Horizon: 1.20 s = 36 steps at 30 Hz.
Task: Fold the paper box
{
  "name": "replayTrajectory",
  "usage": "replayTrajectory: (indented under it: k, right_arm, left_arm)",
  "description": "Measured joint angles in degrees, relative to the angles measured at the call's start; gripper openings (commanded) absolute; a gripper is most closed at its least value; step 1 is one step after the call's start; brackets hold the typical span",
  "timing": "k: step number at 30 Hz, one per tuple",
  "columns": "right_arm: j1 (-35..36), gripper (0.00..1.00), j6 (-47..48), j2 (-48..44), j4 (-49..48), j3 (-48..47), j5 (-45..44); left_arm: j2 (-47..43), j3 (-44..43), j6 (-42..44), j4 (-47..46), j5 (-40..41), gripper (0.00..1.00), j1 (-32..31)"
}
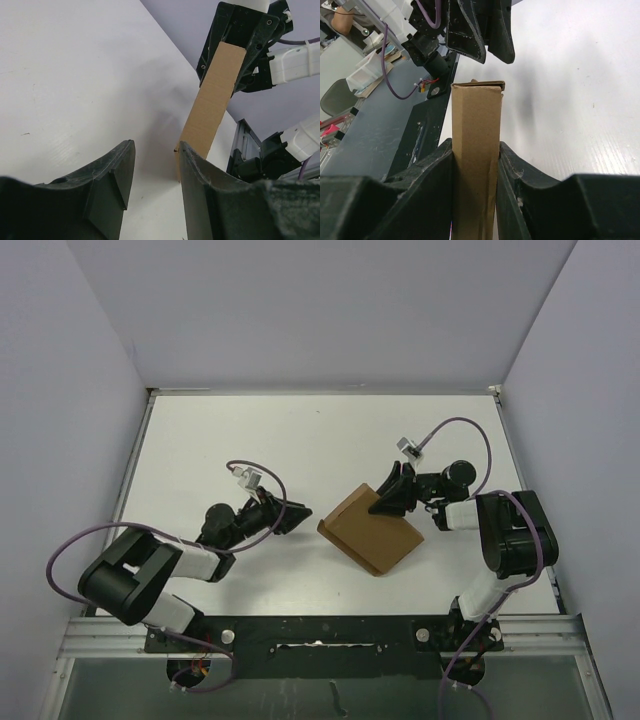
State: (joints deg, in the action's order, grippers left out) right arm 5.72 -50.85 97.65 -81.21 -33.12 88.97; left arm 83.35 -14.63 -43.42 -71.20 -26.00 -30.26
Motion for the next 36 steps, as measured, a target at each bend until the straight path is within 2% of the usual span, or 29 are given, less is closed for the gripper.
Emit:
replayTrajectory:
  k: [6,10,14,21,26,31,36]
  right_arm:
    - [0.0,0.00,-1.7,0.6,-0.2,-0.3,0.1]
    - [0.0,0.00,-2.1,0.6,-0.2,-0.3,0.2]
    - [0.0,0.00,-2.1,0.6,-0.3,-0.3,0.2]
    - [0.0,0.00,-2.1,0.6,-0.4,-0.3,0.2]
    - [0.0,0.00,-2.1,0.6,-0.4,-0.3,0.2]
    - [0.0,0.00,-2.1,0.6,-0.5,-0.3,0.2]
    - [0.0,0.00,-2.1,0.6,-0.5,-0.3,0.2]
  left_arm:
    - [2.6,1.6,0.6,-6.2,-0.4,0.39,-0.3]
    - [1.3,5.4,12.8,-8.3,1.0,0.39,-5.0]
    - [-5.4,8.3,25.8,-8.1,1.8,0.38,-8.8]
    - [-17.2,8.3,40.4,-3.5,6.3,0.35,-14.5]
    - [-14.0,8.3,44.9,-3.1,9.4,0.25,-16.2]
    - [-7.3,7.8,46.5,-3.3,11.3,0.22,-16.5]
    - [-4.6,6.7,46.7,-4.5,12.3,0.22,-16.6]
